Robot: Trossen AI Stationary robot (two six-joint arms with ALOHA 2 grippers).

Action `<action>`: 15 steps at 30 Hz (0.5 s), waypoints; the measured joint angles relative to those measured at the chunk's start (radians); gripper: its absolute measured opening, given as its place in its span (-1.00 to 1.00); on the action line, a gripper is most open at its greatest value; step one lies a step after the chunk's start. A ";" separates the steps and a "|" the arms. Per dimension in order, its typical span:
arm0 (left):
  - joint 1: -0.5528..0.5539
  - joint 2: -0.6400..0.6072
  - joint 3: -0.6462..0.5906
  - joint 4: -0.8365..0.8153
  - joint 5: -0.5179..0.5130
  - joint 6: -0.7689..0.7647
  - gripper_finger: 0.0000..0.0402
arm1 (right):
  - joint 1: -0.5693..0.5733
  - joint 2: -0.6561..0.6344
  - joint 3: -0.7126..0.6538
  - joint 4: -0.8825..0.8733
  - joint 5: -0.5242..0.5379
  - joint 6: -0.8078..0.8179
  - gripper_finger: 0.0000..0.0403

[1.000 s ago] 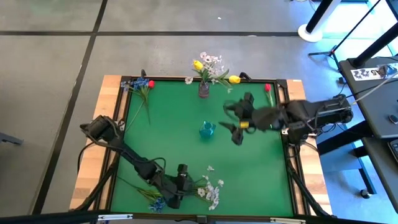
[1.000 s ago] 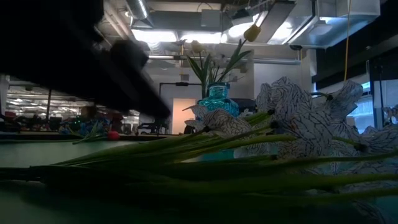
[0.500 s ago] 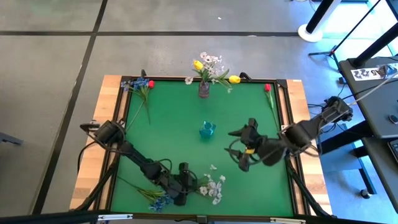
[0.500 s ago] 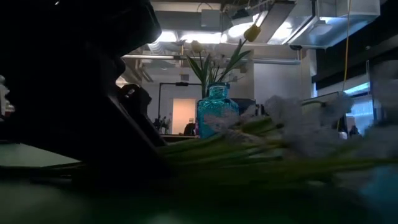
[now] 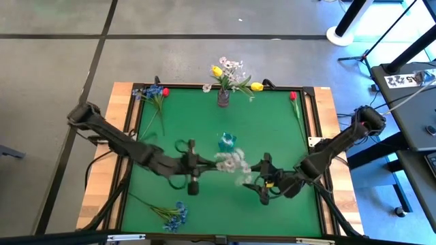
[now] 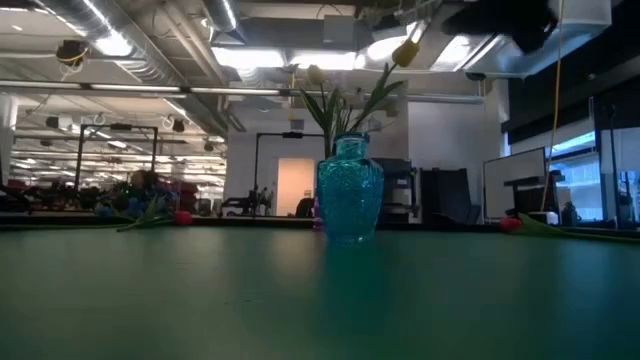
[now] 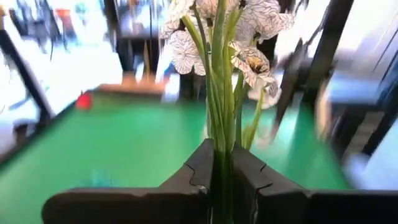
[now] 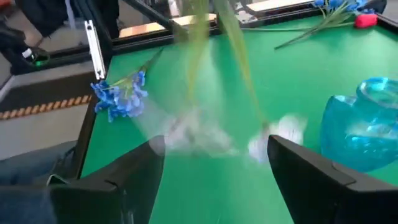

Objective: Sort flowers into vase by color
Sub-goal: Put the white flower into the violet vase

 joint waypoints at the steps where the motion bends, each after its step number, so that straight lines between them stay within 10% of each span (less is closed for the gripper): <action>1: -0.001 -0.027 -0.002 0.047 0.004 0.017 -0.90 | -0.005 0.015 -0.024 0.074 0.003 -0.018 0.41; 9: -0.002 -0.028 -0.132 0.556 0.119 0.153 -0.91 | -0.140 0.264 0.003 0.744 -0.159 -0.357 0.41; 15: 0.031 0.055 -0.268 0.967 0.231 0.145 -0.91 | -0.190 0.385 0.167 0.853 -0.199 -0.491 0.41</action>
